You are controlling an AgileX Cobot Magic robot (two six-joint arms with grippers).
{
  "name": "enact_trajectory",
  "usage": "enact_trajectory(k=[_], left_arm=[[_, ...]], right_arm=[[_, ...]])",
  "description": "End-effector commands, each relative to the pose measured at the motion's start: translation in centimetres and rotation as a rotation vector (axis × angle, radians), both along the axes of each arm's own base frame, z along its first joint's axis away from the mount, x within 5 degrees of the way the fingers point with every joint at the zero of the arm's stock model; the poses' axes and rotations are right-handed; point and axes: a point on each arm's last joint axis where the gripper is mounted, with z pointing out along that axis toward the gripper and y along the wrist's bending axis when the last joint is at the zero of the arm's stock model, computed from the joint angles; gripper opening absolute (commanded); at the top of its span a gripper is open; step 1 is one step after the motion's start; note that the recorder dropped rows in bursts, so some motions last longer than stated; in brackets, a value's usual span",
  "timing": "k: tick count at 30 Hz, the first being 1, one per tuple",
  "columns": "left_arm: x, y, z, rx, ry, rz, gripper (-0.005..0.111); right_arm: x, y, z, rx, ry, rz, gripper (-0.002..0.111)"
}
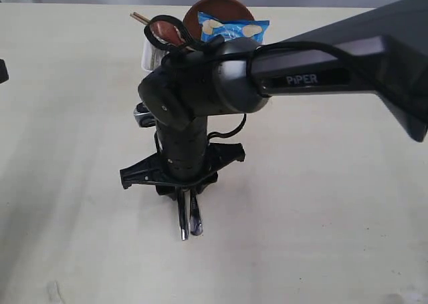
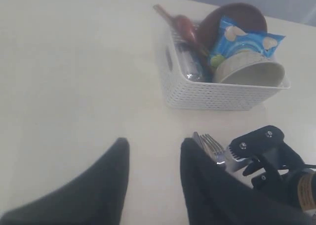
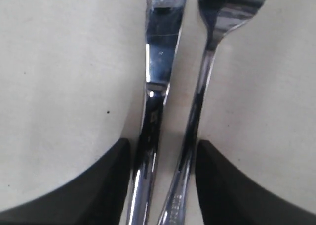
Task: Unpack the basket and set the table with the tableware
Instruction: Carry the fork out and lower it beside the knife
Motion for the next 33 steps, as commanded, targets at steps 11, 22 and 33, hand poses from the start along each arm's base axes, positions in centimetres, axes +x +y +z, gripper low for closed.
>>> enact_trajectory(k=[11, 22, 33], left_arm=[[-0.1, 0.0, -0.2, 0.000, 0.008, -0.004, 0.034], [-0.1, -0.1, -0.2, -0.004, 0.011, -0.004, 0.034], [-0.1, 0.0, -0.2, -0.004, 0.009, -0.003, 0.034]], right_arm=[[-1.9, 0.0, -2.6, 0.121, 0.147, -0.223, 0.041], [-1.6, -0.5, -1.9, 0.079, 0.106, -0.162, 0.041], [0.9, -2.4, 4.3, 0.138, -0.006, -0.122, 0.055]])
